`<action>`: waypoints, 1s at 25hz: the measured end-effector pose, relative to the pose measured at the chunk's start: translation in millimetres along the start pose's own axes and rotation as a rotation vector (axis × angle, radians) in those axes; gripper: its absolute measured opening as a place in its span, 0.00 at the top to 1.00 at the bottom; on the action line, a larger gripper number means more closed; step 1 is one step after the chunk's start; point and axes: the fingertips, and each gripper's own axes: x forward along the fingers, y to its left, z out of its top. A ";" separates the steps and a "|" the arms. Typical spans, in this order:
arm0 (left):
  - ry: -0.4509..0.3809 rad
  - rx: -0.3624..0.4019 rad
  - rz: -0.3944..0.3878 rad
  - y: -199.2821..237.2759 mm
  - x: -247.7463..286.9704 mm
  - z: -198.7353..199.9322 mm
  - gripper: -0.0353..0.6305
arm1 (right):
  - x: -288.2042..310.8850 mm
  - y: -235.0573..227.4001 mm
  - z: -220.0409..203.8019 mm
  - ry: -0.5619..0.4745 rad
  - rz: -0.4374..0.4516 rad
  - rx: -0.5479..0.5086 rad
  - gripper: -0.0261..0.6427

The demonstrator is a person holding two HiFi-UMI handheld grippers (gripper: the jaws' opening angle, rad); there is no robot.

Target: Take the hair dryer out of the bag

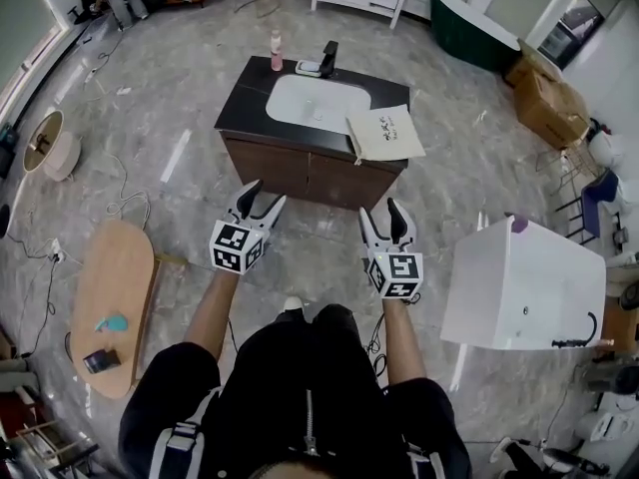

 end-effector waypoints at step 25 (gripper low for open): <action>0.058 -0.025 0.045 119.1 204.3 14.3 0.59 | 221.4 -115.8 17.2 0.035 0.012 0.024 0.58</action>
